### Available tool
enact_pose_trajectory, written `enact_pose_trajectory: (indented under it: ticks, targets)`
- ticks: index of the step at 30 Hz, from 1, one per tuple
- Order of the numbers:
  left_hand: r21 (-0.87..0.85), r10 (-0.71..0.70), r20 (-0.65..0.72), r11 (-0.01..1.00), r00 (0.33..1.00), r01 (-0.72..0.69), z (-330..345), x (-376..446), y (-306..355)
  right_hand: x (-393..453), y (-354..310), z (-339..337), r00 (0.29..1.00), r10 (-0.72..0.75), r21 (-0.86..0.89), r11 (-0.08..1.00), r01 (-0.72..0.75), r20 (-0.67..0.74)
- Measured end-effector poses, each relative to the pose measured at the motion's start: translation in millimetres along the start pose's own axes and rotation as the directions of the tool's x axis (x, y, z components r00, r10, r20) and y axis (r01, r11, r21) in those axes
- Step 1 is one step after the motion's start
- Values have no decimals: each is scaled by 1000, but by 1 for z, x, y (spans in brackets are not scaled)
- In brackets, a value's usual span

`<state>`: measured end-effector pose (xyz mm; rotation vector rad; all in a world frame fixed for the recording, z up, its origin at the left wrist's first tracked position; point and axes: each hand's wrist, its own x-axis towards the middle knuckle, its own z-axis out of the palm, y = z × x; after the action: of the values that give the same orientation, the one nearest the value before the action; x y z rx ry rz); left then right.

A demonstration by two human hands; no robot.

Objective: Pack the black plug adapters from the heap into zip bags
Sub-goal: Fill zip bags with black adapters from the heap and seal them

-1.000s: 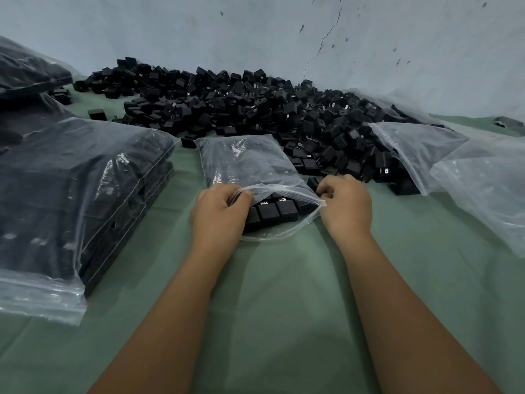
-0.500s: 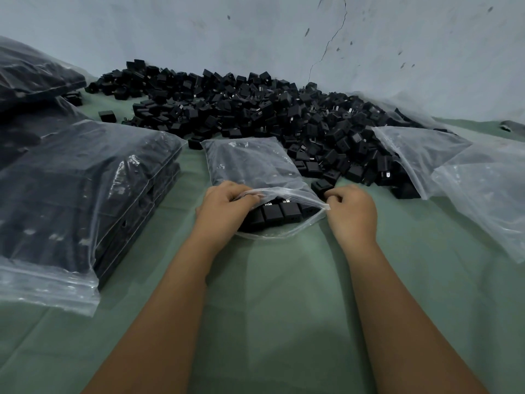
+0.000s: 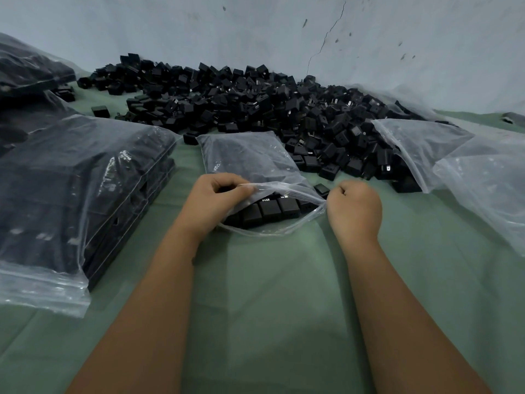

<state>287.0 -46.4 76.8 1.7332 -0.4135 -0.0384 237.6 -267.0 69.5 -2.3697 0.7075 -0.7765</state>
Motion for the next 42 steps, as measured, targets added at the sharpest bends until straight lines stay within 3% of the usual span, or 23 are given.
enact_pose_trajectory:
  ticks: [7, 12, 16, 21, 25, 29, 37, 42]
  targets:
    - [5, -11, 18, 1000, 1000, 11, 1, 0, -3, 1, 5, -1, 998, 44, 41, 998, -46, 39]
    - [-2, -11, 25, 1000, 1000, 11, 3, 2, -3, 2, 5, 0, 999, -14, 139, 990, 10, 31]
    - [-3, -8, 18, 1000, 1000, 8, 3, 2, -5, 1, 1, -4, 990, 36, 275, 961, 2, -133]
    - [0, -14, -11, 1000, 1000, 14, 5, 1, -4, -15, -15, -11, 951, 93, 556, 826, 92, -295]
    - [35, 9, -105, 999, 994, -5, 9, -3, -3, -51, -46, 6, 958, -144, 505, 825, 254, -247]
    - [123, 116, -233, 988, 965, -90, 14, -10, 1, -63, -52, 9, 894, -416, 294, 845, 447, -166]
    - [262, 315, -340, 937, 886, -233, 21, -12, 4, -75, -53, 6, 852, -524, 19, 851, 524, -21]
    - [198, 278, -276, 953, 920, -229, 24, -8, 2, -77, -53, 10, 835, -544, 124, 836, 534, 75]
